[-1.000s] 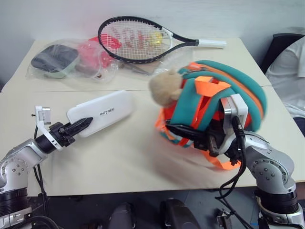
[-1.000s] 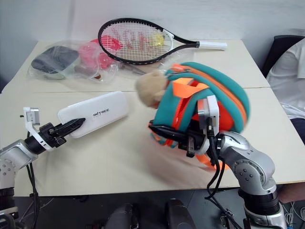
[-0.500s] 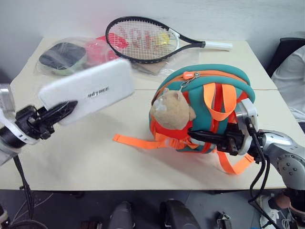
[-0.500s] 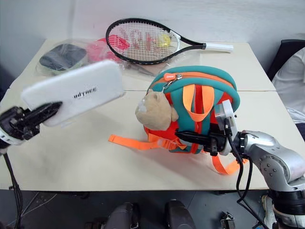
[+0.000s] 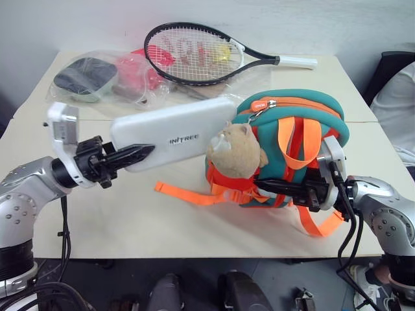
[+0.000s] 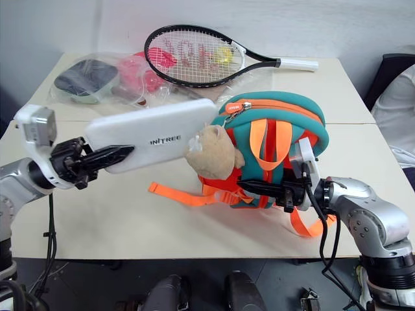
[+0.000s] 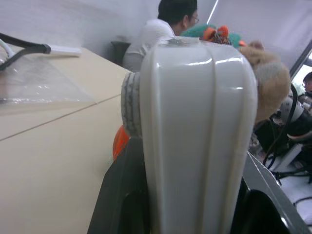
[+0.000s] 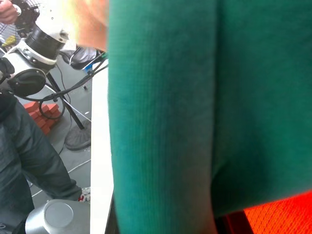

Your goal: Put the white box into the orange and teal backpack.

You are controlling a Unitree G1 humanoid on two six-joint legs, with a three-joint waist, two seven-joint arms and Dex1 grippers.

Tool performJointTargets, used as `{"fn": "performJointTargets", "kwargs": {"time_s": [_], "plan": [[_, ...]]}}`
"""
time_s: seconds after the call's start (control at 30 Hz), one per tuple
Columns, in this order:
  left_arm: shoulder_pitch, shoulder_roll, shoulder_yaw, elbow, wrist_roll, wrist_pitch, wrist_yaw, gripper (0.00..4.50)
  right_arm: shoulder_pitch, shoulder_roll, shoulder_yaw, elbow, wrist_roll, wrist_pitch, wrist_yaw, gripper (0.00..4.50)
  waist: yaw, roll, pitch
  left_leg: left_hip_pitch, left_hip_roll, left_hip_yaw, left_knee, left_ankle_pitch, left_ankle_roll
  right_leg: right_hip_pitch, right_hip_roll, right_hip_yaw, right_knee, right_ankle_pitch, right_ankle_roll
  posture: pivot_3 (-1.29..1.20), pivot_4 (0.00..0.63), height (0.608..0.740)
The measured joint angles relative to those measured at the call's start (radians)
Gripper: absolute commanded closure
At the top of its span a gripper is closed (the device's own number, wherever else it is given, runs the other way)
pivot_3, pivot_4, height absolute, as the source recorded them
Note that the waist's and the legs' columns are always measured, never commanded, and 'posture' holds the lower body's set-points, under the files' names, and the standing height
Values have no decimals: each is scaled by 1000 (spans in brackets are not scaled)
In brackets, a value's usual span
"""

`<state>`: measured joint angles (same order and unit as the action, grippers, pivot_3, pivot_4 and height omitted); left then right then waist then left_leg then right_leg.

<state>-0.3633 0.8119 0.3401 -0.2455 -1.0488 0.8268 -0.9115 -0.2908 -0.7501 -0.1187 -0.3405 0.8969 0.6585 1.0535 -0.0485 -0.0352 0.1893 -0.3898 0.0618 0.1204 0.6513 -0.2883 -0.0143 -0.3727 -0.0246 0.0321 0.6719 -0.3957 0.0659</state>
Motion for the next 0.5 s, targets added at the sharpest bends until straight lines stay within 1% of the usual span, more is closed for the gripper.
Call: {"fn": "performJointTargets", "kwargs": {"time_s": [0.1,0.13,0.23,0.3,0.33,0.37,0.5], "plan": [[-30,77,-94,5,107,-73,-118,3219,-1,1,0,0,-8,4,-4,4492,-1,0,0,0,0,1,-1,0,0,0,0,0,0,0,0,0,150,740],[-43,88,-122,6,139,-97,-148,3219,-2,1,0,2,-10,6,-5,4492,-1,0,0,0,0,1,-1,0,0,0,0,0,0,0,0,0,150,740],[-154,79,-247,40,259,-170,-204,3219,-9,5,4,9,-14,16,-6,4492,7,0,0,0,0,1,0,0,0,0,0,0,0,0,0,0,150,740],[-248,46,-320,69,332,-202,-205,3219,-13,8,5,11,-14,19,-7,4492,16,0,0,0,-1,1,1,0,0,0,0,1,0,0,0,0,150,740],[-324,4,-368,91,367,-188,-196,3219,-15,8,5,11,-14,20,-7,4492,22,0,0,0,-1,1,2,0,1,0,0,1,1,0,0,0,150,740],[-349,-14,-386,97,377,-179,-189,3219,-18,9,5,10,-14,20,-6,4492,22,0,0,0,-1,1,2,0,1,0,0,1,1,0,0,0,150,740],[-544,-188,-509,153,422,-26,-85,3219,-18,7,4,1,-13,29,0,4492,24,0,0,-4,-1,1,3,0,1,-3,0,1,2,0,0,0,150,740]]}}
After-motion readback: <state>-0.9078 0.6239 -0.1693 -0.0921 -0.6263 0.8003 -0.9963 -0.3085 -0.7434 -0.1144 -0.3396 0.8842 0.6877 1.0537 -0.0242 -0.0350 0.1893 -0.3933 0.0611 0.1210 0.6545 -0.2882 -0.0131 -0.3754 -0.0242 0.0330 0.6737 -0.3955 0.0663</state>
